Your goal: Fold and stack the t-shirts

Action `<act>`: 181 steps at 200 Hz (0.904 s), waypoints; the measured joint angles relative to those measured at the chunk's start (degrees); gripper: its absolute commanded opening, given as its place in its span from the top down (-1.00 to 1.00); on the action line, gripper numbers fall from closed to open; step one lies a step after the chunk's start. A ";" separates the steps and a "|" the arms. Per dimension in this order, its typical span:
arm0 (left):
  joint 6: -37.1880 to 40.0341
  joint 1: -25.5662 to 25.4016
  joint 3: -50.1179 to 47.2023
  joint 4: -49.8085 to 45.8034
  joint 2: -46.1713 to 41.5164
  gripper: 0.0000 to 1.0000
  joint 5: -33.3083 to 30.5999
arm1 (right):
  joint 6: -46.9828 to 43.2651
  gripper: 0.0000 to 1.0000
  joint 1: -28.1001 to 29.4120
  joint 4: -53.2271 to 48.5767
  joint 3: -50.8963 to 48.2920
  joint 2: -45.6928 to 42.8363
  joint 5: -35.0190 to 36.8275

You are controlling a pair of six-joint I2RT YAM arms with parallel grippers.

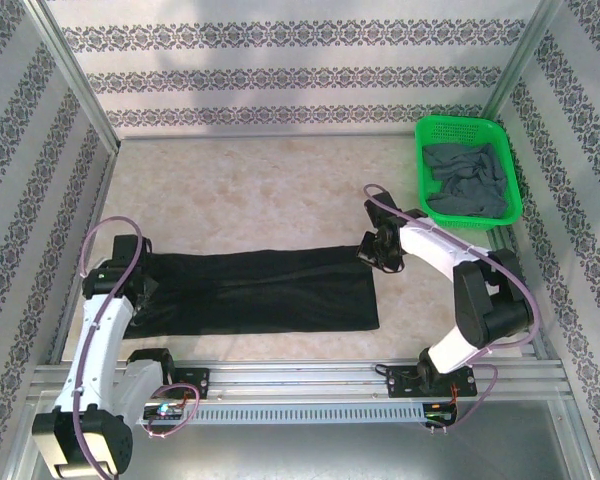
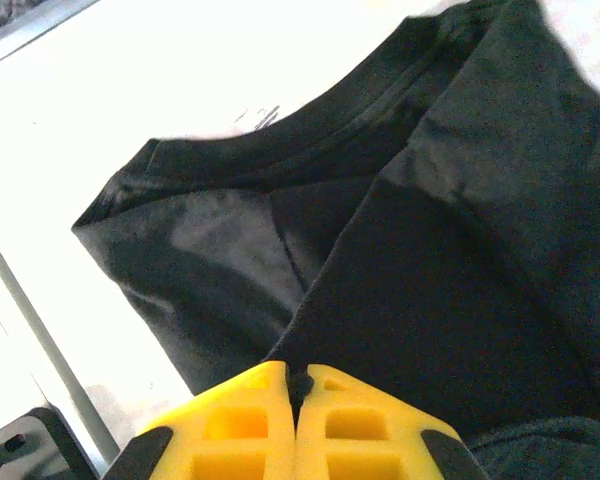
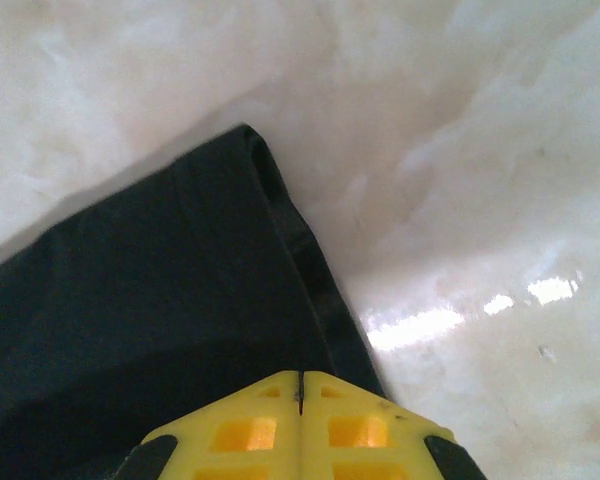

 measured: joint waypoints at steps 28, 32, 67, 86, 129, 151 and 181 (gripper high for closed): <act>-1.20 0.00 -1.18 0.02 0.81 1.00 -0.02 | 1.09 0.98 0.07 0.07 -2.58 -0.31 -0.90; -1.29 0.00 -1.27 0.02 0.90 1.00 -0.02 | 1.11 0.89 0.07 0.09 -2.78 -0.37 -1.05; -2.32 0.00 -1.75 0.00 1.01 0.50 0.02 | 2.21 0.49 0.07 0.39 -4.63 -4.24 -1.66; -3.10 0.04 -1.77 0.00 1.01 0.38 0.00 | 2.16 0.47 0.07 1.40 -6.03 -8.94 -1.66; -3.32 0.09 0.46 0.96 1.84 0.34 2.62 | 2.75 0.72 0.76 4.61 -5.86 -11.32 -2.89; -3.02 -0.02 2.47 5.18 6.01 0.43 7.93 | 3.72 0.88 2.78 6.05 -3.50 -5.92 -3.65; -2.97 -2.32 2.69 12.46 13.38 0.48 15.58 | 4.28 0.91 4.52 8.09 -1.57 0.33 -5.35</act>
